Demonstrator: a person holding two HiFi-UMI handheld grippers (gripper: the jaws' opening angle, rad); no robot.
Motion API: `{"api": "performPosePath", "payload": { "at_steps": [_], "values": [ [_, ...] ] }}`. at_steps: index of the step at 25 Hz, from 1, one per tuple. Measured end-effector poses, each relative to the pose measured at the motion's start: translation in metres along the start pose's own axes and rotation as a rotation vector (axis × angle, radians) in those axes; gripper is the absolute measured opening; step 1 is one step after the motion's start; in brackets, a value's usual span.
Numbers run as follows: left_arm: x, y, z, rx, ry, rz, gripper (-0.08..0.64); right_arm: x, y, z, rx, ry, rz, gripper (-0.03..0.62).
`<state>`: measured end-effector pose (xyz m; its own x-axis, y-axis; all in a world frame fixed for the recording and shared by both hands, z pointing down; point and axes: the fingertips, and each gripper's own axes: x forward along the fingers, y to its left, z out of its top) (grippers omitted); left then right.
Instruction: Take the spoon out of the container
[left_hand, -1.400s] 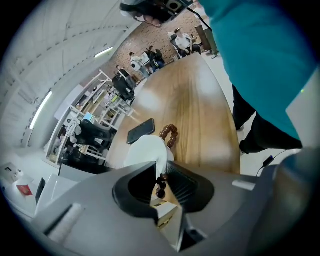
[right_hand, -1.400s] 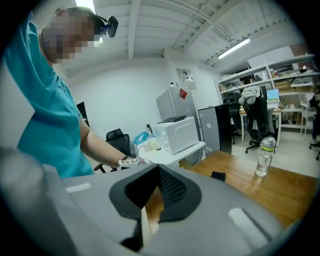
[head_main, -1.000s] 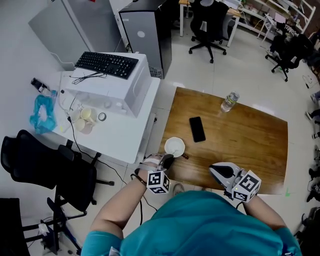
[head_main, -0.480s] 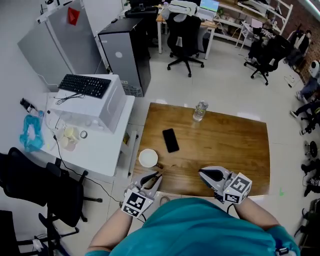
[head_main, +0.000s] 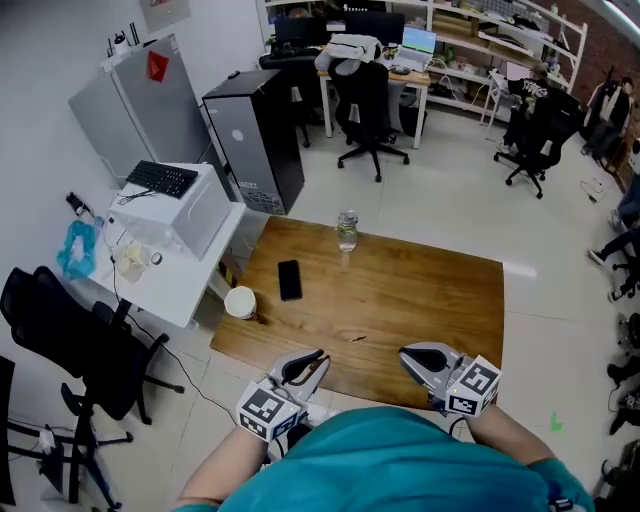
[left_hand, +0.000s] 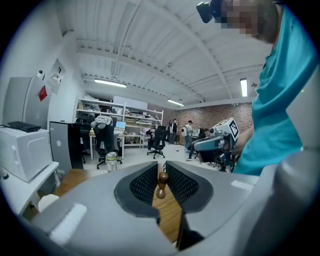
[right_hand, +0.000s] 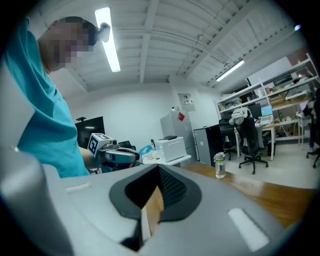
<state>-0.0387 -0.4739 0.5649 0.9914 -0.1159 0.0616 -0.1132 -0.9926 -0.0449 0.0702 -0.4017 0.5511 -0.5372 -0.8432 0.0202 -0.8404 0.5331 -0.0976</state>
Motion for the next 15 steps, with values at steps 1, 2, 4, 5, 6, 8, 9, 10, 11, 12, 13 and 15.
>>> {"api": "performPosePath", "payload": {
  "at_steps": [1, 2, 4, 5, 6, 8, 9, 10, 11, 12, 13, 15],
  "values": [
    [0.007, -0.022, 0.007, -0.013, -0.01, 0.016, 0.054, -0.024, -0.001, 0.0, -0.001, 0.004, 0.013, 0.002],
    [0.013, -0.044, 0.012, -0.026, -0.02, 0.035, 0.054, -0.047, -0.001, -0.002, -0.002, 0.008, 0.027, 0.002],
    [0.027, -0.092, 0.018, -0.033, -0.032, 0.072, 0.054, -0.095, -0.001, -0.007, -0.012, 0.011, 0.053, 0.002],
    [0.035, -0.118, 0.02, -0.016, -0.032, 0.084, 0.054, -0.121, 0.0, -0.012, -0.021, 0.01, 0.065, 0.002],
    [0.042, -0.145, 0.02, 0.007, -0.03, 0.089, 0.054, -0.146, 0.001, -0.018, -0.028, 0.006, 0.074, 0.002],
    [0.052, -0.189, 0.02, 0.03, -0.028, 0.094, 0.054, -0.187, 0.007, -0.028, -0.029, -0.008, 0.079, 0.002],
    [0.055, -0.205, 0.023, 0.029, -0.034, 0.095, 0.054, -0.203, 0.01, -0.029, -0.027, -0.013, 0.075, 0.002],
    [0.057, -0.218, 0.027, 0.029, -0.043, 0.094, 0.054, -0.216, 0.013, -0.028, -0.025, -0.017, 0.07, 0.002],
    [0.058, -0.231, 0.03, 0.035, -0.049, 0.088, 0.054, -0.228, 0.018, -0.026, -0.021, -0.022, 0.063, 0.002],
    [0.058, -0.242, 0.033, 0.044, -0.048, 0.078, 0.054, -0.239, 0.024, -0.025, -0.017, -0.026, 0.056, 0.002],
    [0.057, -0.255, 0.034, 0.041, -0.038, 0.064, 0.054, -0.249, 0.031, -0.025, -0.016, -0.026, 0.048, 0.002],
    [0.05, -0.284, 0.037, -0.038, 0.002, 0.039, 0.054, -0.266, 0.047, -0.03, -0.022, -0.009, 0.025, 0.002]
  ]
}}
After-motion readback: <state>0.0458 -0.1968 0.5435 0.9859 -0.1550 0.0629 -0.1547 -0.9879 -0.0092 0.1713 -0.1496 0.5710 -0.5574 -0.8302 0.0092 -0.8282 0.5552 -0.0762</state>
